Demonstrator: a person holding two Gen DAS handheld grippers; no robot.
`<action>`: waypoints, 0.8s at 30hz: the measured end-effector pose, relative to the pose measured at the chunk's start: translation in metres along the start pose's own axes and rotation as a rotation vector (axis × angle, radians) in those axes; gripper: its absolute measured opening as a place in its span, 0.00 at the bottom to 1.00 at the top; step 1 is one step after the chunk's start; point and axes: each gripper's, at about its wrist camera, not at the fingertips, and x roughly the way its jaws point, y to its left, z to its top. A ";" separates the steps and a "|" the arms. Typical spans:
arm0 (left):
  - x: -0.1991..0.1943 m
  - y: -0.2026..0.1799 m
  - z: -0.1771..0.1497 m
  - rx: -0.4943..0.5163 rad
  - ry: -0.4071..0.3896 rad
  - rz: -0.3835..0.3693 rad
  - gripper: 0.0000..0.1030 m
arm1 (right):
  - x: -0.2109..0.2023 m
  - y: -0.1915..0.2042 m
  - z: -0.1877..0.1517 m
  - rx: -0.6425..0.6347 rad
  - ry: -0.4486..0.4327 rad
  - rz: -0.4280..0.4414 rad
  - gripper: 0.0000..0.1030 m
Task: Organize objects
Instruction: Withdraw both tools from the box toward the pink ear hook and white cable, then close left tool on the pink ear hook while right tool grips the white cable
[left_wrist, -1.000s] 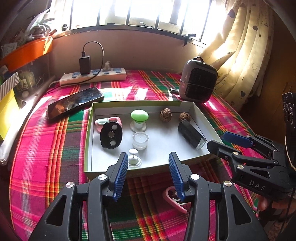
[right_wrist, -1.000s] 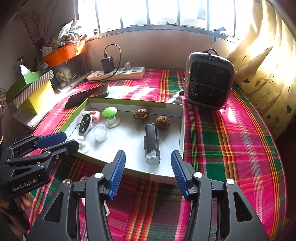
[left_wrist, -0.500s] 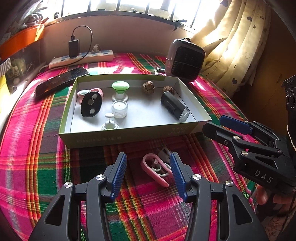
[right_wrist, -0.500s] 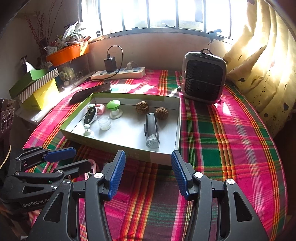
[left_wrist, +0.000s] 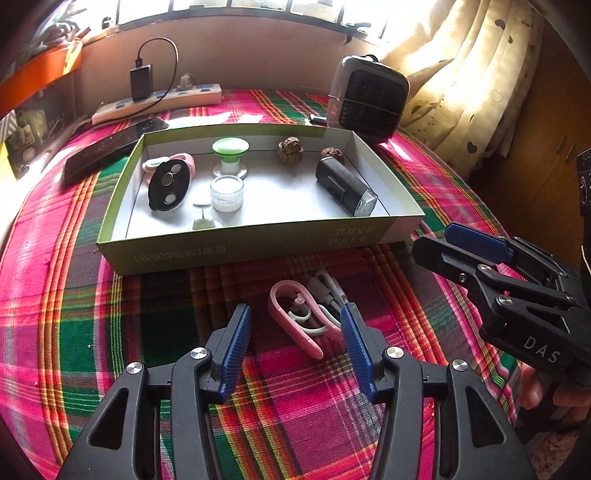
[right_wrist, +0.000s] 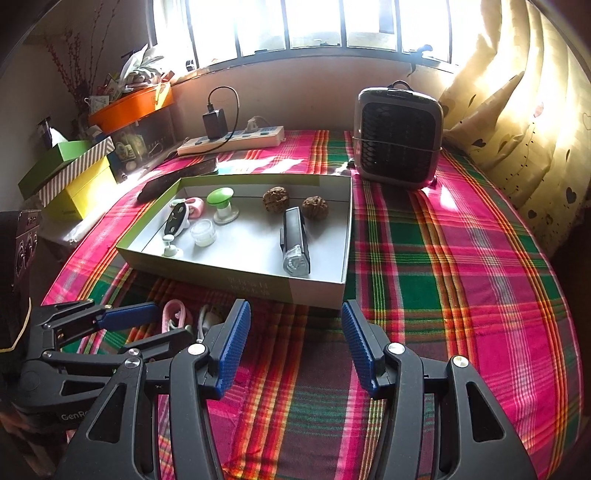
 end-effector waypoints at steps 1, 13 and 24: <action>-0.001 0.001 0.000 0.001 0.000 0.005 0.48 | 0.000 0.000 0.000 0.000 0.000 0.001 0.51; -0.006 0.013 0.003 0.008 0.020 0.046 0.48 | 0.001 0.000 -0.004 0.006 0.006 0.016 0.51; 0.007 0.004 0.008 0.041 0.018 0.066 0.48 | 0.003 0.004 -0.006 0.001 0.016 0.018 0.51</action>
